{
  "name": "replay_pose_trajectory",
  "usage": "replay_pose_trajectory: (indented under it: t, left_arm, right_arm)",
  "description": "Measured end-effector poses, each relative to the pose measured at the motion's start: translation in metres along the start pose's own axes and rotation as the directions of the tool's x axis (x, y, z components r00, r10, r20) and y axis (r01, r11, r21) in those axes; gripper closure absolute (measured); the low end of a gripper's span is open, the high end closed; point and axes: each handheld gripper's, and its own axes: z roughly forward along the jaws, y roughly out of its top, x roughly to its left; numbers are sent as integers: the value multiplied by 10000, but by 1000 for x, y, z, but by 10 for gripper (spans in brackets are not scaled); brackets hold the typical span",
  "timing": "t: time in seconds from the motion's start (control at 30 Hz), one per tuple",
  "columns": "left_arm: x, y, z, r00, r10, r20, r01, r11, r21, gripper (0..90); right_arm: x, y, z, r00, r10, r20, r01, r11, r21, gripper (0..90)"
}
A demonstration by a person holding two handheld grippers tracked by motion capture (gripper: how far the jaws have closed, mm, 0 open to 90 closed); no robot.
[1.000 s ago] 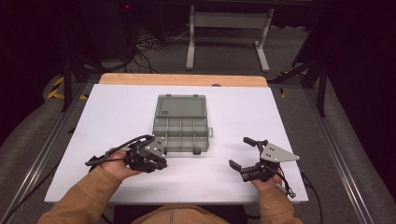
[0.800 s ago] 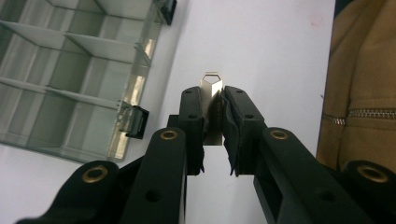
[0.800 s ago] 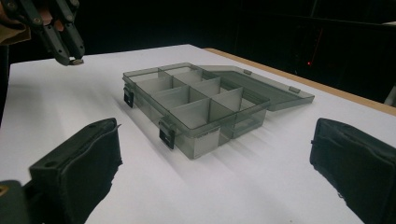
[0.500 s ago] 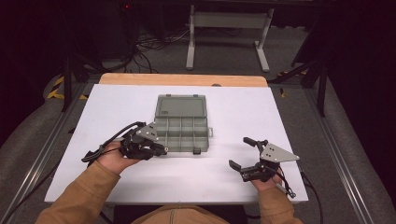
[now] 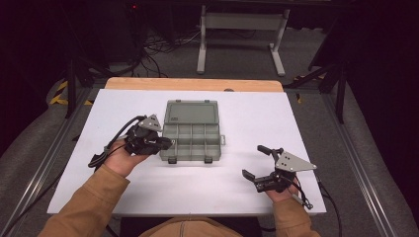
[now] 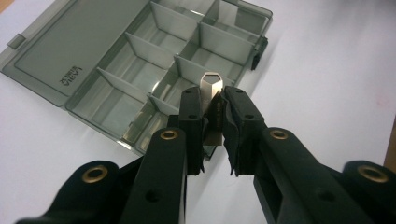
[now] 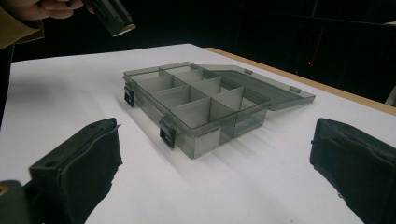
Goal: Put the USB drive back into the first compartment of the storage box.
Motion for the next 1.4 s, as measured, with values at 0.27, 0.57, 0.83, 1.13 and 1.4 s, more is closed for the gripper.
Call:
replay_pose_trajectory:
  t: [0.27,0.57,0.83,1.13,1.4]
  left_arm:
    - [14,1,6,9970,-695,-341,688,9974,-203,785]
    - [31,1,11,9893,-1332,-594,1310,9906,-387,785]
    - [43,2,21,9746,-2088,-811,2046,9772,-566,785]
    - [49,7,34,9568,-2648,-1203,2608,9642,-480,785]
    - [56,7,41,9430,-2947,-1545,2905,9556,-498,785]
  right_arm:
    - [0,0,0,10000,1,-17,-1,10000,-5,23]
    - [0,0,0,10000,-22,-21,22,10000,-5,23]
    - [0,0,0,10000,-44,-16,44,10000,17,23]
    - [0,0,0,10000,-44,-32,44,10000,7,23]
    - [0,0,0,10000,-26,-28,26,10000,3,23]
